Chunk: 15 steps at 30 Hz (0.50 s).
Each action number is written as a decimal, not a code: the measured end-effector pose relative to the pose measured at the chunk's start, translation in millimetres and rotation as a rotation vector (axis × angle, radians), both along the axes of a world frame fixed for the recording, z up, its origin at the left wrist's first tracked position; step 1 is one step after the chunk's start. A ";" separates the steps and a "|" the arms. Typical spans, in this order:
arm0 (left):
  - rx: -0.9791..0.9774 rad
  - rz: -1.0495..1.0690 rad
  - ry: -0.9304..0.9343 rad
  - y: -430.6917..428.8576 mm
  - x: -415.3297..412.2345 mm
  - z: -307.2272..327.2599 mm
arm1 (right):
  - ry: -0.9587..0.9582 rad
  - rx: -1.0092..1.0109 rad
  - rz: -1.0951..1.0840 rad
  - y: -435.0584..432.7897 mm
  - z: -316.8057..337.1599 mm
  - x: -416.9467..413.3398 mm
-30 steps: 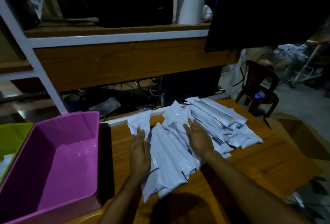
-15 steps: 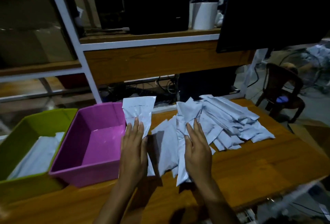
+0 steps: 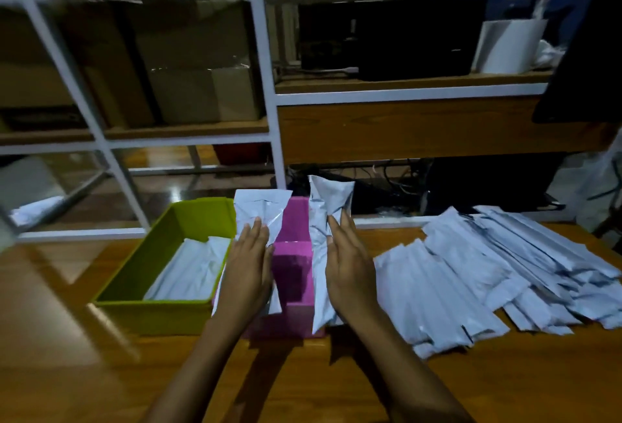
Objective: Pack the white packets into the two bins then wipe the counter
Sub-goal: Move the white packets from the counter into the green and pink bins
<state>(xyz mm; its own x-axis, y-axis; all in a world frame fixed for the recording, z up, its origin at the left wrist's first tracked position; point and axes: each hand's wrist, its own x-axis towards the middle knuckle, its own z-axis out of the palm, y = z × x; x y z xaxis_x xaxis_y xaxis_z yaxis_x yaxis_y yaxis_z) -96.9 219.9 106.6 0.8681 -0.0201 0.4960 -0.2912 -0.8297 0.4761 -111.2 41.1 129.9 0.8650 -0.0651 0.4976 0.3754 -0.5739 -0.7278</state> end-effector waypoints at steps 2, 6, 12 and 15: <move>0.064 -0.019 0.071 9.9 29.4 -2.4 | 0.071 -0.089 -0.031 17.3 4.3 27.8; 0.247 -0.034 0.321 18.0 89.6 -19.9 | 0.301 -0.354 -0.072 47.9 -6.2 83.0; 0.498 -0.055 0.700 12.7 145.8 -58.7 | 0.531 -0.544 -0.061 65.8 -48.6 129.6; 0.596 -0.112 0.929 11.3 158.7 -70.6 | 0.655 -0.711 0.000 70.4 -84.9 150.0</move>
<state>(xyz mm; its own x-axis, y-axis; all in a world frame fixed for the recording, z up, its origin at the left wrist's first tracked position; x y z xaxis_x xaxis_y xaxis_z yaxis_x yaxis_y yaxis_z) 61.9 231.2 36.0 0.8758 -0.1404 -0.4619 -0.1157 -0.9899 0.0815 38.8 111.5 45.0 0.9849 0.0646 -0.1605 0.0182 -0.9612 -0.2753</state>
